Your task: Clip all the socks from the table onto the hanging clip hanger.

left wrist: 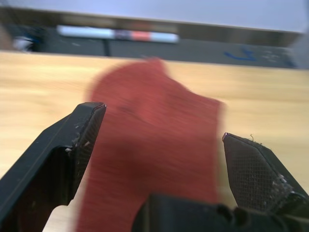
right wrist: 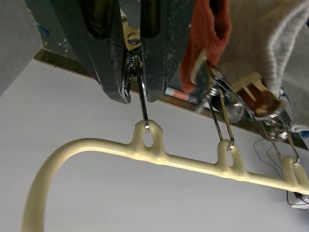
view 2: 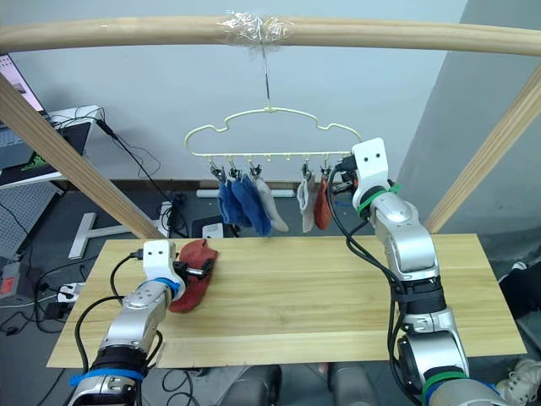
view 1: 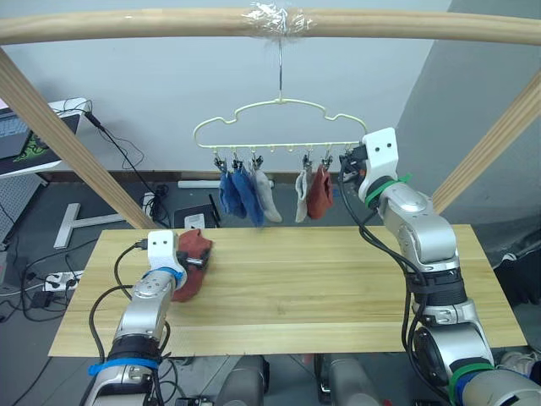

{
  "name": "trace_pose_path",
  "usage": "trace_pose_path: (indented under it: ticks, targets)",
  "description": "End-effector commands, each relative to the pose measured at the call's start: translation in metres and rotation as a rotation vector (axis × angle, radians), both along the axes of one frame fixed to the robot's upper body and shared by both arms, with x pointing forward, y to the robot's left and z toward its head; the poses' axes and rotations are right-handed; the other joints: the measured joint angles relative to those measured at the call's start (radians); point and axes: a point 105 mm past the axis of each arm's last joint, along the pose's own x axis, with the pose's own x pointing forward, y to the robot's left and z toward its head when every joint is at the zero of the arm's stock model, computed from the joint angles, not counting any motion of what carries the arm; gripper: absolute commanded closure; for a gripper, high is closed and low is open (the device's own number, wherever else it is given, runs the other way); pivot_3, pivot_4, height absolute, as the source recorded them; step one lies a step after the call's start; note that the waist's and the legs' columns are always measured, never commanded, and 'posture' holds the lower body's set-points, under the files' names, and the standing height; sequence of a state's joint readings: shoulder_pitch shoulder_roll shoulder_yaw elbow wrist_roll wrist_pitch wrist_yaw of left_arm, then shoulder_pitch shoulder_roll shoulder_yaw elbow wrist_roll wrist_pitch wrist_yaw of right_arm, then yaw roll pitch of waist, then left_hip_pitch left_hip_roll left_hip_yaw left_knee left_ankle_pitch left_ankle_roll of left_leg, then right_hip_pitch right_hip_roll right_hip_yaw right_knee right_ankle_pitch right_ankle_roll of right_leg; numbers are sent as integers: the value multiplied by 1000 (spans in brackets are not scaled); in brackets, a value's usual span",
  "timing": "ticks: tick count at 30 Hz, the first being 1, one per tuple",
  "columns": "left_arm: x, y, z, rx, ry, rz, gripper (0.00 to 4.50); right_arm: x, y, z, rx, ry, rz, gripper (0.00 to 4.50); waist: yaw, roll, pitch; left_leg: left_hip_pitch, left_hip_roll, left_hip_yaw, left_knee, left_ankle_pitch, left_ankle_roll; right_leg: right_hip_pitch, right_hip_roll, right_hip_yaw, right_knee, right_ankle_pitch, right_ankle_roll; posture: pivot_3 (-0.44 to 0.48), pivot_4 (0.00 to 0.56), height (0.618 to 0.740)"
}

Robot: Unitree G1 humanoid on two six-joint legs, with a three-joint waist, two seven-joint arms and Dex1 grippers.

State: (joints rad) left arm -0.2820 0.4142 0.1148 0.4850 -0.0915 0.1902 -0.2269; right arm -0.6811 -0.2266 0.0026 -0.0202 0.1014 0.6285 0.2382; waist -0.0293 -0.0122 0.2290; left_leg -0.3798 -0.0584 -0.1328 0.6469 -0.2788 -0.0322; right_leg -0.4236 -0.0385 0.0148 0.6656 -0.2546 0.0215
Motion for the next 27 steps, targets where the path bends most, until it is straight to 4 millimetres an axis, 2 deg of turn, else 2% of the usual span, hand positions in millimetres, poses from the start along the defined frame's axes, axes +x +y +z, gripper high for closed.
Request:
trace_pose_path:
  ticks: [1, 6, 10, 13, 22, 26, 27]
  targets:
    - [-2, 6, 2, 3, -21, 5, 0, -4, 0, 10, 5, -38, 6, 4417, 0, 0, 0, 0, 0, 0, 0, 0, 0, 0, 0, 0, 0, 0, 0, 16, 255, 740]
    - [-8, 1, -18, -152, 70, 17, 0, -5, 1, 11, 7, -37, 9, 4417, 0, 0, 0, 0, 0, 0, 0, 0, 0, 0, 0, 0, 0, 0, 0, 14, 251, 740]
    - [-9, 0, -25, -178, 102, 17, 0, -4, 2, 13, 12, -39, 8, 4417, 0, 0, 0, 0, 0, 0, 0, 0, 0, 0, 0, 0, 1, 0, 0, 10, 241, 740]
    - [-12, -11, -31, -196, 142, -48, 601, -5, 2, 12, 12, -36, 10, 4417, 0, 0, 0, 0, 0, 0, 0, 0, 0, 0, 0, 0, 1, 0, 0, 10, 241, 740]
    - [-23, -27, -39, -178, 171, -129, 3331, -5, 1, 11, 4, -34, 14, 4417, -1, 1, -1, 1, 0, 0, 0, 0, 0, 0, 0, 0, 1, 0, 0, 9, 233, 740]
    - [-23, -36, -33, -154, 144, -178, 4482, -4, 0, 14, 2, -35, 22, 4417, -1, 0, -1, 1, 0, 1, 0, 0, 0, 0, 0, 0, 1, 0, 0, 11, 228, 740]
    - [-21, -48, -24, -171, 103, -229, 4482, -3, -1, 16, 4, -29, 27, 4417, -1, 0, -1, 1, 0, 0, 0, 0, 0, 0, 0, 0, 1, 0, 0, 11, 228, 740]
